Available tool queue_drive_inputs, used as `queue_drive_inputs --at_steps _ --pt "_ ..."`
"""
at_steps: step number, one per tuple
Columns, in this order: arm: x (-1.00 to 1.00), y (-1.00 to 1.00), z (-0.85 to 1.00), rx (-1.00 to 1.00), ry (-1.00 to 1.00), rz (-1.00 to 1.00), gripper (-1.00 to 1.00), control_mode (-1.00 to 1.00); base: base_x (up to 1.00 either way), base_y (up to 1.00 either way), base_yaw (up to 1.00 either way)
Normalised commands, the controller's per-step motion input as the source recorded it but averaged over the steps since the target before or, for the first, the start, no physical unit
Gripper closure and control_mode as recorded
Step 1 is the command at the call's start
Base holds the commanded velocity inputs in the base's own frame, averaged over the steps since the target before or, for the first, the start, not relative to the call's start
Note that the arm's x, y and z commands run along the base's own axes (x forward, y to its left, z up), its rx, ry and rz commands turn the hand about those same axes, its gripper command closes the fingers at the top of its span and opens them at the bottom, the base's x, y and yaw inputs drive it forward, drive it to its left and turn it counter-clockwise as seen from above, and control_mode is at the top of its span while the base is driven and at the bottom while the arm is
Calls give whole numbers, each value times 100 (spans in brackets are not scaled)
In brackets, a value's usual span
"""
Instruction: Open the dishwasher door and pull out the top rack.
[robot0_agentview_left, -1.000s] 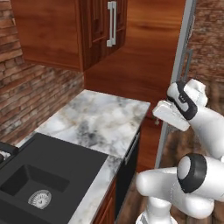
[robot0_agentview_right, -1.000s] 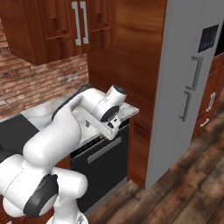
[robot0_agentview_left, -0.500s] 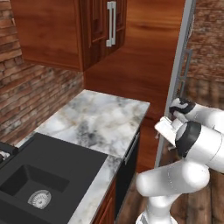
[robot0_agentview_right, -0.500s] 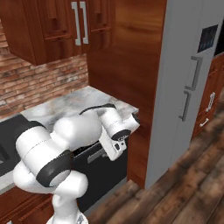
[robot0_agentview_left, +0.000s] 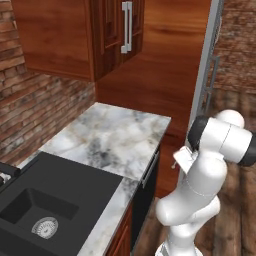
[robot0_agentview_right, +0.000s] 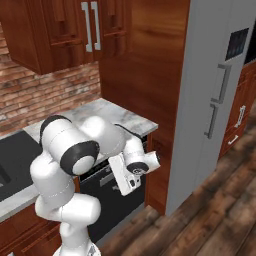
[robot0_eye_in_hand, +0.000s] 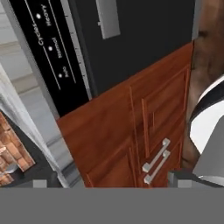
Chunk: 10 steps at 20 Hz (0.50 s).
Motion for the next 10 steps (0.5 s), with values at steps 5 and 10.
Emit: queue_drive_inputs --at_steps 5,10 --pt "28 0 -14 23 -17 0 -100 -100 0 0 0" --pt "23 1 0 26 -18 0 -100 -100 0 0 0"
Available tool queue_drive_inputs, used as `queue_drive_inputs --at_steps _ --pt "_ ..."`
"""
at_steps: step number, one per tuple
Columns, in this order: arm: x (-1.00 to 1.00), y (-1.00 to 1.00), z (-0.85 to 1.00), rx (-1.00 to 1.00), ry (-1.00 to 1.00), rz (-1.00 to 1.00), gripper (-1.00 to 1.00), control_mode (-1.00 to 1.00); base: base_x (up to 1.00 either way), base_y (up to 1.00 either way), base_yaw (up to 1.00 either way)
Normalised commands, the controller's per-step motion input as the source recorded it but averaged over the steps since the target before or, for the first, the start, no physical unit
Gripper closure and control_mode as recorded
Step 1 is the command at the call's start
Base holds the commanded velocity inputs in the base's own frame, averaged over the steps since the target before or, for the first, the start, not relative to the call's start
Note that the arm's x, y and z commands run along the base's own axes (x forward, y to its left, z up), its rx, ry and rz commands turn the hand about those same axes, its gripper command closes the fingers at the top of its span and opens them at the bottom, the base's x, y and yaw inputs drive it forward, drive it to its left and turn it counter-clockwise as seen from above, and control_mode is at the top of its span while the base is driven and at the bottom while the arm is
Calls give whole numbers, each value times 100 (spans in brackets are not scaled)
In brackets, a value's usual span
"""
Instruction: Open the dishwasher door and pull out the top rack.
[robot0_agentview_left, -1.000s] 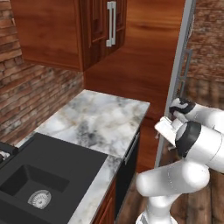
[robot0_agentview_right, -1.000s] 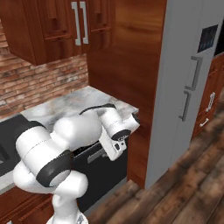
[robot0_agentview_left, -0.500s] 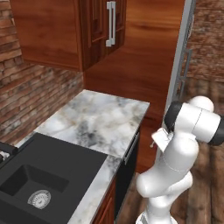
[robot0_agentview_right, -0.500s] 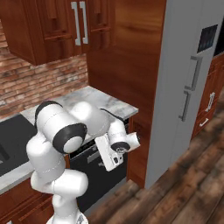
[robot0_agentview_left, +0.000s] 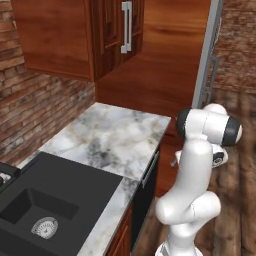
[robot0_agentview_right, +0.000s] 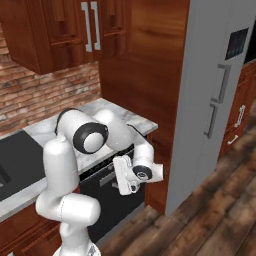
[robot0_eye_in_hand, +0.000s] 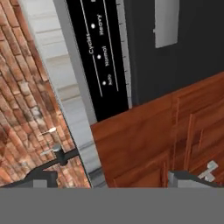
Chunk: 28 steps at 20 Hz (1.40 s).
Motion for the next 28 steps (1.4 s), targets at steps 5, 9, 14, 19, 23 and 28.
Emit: queue_drive_inputs --at_steps 5,9,14,19,23,28 --pt "13 18 -12 20 -21 0 -100 -100 0 0 0" --pt "9 13 -24 14 -23 0 -100 -100 0 0 0" --pt "23 9 -31 3 -8 0 -100 -100 0 0 0" --pt "10 0 -6 1 1 -6 -100 -100 0 0 0" --pt "22 0 8 2 0 -13 -100 -100 0 0 0" --pt "20 24 0 0 -1 -11 -100 -100 0 0 0"
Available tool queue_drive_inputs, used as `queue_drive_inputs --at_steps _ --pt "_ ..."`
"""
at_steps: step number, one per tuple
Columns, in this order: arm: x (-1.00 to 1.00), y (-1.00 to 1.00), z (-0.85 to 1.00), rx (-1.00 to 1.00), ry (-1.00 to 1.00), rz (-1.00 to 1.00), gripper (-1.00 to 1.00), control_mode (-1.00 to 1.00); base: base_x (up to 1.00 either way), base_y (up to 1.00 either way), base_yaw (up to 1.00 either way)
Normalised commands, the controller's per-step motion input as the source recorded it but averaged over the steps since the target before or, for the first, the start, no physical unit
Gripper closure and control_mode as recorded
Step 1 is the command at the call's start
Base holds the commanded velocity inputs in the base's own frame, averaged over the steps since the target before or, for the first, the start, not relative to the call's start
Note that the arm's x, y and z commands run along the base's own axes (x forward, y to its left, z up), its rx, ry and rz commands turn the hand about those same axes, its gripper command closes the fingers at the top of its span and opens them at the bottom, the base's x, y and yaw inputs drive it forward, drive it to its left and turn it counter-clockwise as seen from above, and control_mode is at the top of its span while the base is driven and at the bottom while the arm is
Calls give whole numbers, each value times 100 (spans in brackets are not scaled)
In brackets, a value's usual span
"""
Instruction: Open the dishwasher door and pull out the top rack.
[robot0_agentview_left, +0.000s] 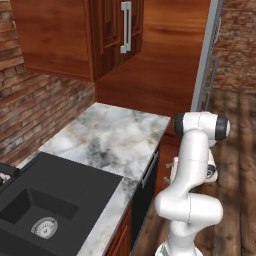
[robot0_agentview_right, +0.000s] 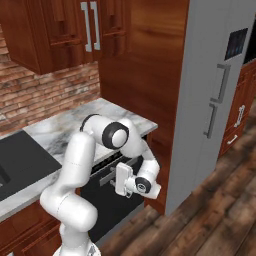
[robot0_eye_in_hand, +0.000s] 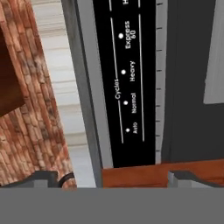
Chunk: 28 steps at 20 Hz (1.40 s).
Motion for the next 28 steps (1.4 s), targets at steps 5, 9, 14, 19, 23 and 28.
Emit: queue_drive_inputs --at_steps 5,9,14,19,23,28 --pt "27 31 -7 0 -1 -11 -100 -100 0 0 0" --pt "22 29 -28 -2 0 -10 -100 -100 0 0 0" --pt "16 18 -34 -2 -1 -8 -100 -100 0 0 0" --pt "22 8 -32 -1 -2 -6 -100 -100 0 0 0" --pt "29 0 -25 0 -1 -5 -100 -100 0 0 0" --pt "30 0 -21 0 -1 -2 -100 -100 0 0 0"
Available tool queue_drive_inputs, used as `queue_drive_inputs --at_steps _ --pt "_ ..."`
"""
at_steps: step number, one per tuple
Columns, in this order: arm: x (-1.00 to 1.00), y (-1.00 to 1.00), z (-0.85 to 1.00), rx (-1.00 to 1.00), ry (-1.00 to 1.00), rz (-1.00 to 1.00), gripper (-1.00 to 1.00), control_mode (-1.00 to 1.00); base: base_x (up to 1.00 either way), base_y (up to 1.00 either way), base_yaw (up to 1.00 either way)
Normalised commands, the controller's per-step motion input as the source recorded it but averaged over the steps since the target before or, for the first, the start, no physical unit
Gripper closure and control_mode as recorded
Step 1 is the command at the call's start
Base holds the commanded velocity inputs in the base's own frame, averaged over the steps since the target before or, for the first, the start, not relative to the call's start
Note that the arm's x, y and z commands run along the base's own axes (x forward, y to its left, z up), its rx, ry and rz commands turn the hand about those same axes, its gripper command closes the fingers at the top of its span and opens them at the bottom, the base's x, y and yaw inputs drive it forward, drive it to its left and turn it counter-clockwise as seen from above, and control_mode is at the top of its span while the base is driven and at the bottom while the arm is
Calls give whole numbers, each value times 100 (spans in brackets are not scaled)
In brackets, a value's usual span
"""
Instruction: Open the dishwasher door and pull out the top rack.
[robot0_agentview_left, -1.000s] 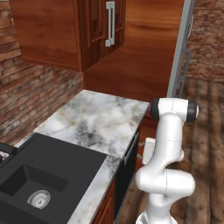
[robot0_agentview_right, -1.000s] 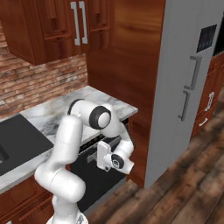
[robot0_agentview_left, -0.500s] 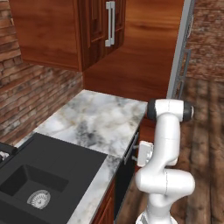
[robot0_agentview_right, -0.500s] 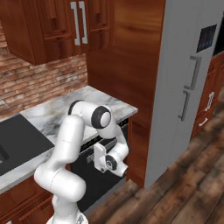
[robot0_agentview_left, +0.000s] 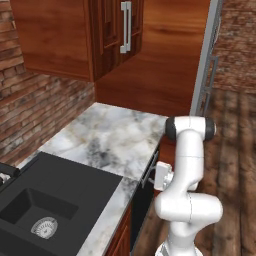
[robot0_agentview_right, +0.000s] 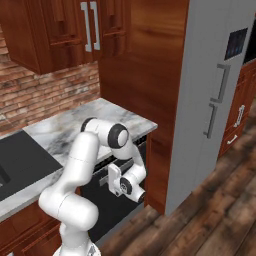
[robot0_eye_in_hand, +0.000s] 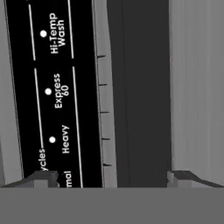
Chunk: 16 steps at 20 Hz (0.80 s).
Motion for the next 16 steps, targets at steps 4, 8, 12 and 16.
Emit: queue_drive_inputs --at_steps 4,8,12,16 --pt "24 0 -27 0 0 0 -100 -100 0 0 0" --pt "11 -5 -28 0 0 0 -100 -100 0 0 0" --pt "13 -13 -29 0 0 0 -100 -100 0 0 0" --pt "17 -6 -29 -1 0 0 -100 -100 0 0 0"
